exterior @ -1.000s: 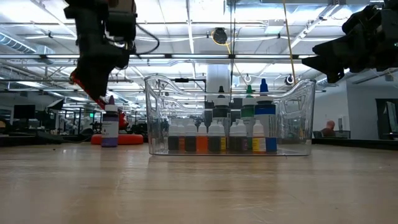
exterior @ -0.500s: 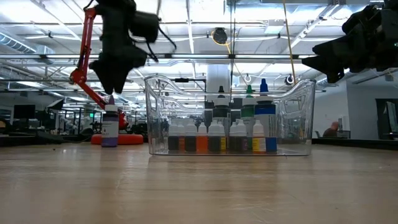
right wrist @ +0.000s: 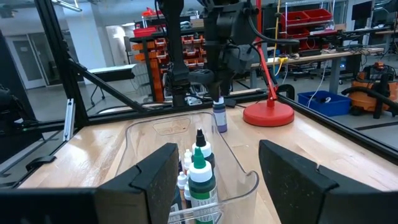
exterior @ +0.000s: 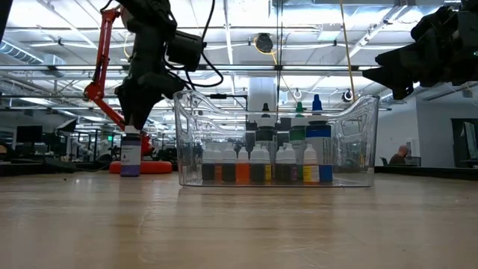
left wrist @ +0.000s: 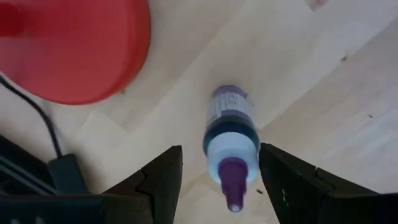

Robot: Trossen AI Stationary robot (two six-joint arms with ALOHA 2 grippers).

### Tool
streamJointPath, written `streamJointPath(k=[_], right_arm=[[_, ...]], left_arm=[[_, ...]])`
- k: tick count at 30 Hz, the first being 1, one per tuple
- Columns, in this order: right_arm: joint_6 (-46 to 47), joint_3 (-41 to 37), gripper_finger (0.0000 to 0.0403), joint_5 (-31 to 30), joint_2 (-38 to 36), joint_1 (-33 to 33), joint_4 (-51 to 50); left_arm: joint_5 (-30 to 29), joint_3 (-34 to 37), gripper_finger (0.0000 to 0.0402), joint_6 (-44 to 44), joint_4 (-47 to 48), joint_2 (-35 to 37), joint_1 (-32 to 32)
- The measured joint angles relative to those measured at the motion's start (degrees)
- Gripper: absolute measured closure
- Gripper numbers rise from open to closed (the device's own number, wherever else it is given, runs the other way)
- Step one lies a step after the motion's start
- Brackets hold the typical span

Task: Pick & Place food coloring
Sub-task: Put the large purple food coloring bottle into the transparent bin

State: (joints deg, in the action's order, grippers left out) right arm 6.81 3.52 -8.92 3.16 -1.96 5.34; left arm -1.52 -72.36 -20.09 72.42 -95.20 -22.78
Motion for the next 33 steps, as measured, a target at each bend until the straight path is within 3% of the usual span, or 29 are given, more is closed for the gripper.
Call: streamJointPath(k=[19, 27, 33], right_arm=[[0.0, 0.0, 0.0193, 0.0, 0.0, 0.0, 0.0], [0.0, 0.0, 0.0193, 0.0, 0.0, 0.0, 0.0], [0.0, 0.0, 0.0193, 0.0, 0.0, 0.0, 0.1]], left_arm=[[-8.9, 1.9, 0.0188, -2.4, -2.7, 0.8, 4.2], [-9.1, 2.0, 0.0188, -2.1, -3.8, 3.3, 6.2], [-8.6, 6.9, 0.0188, -2.5, -7.7, 7.8, 6.0]])
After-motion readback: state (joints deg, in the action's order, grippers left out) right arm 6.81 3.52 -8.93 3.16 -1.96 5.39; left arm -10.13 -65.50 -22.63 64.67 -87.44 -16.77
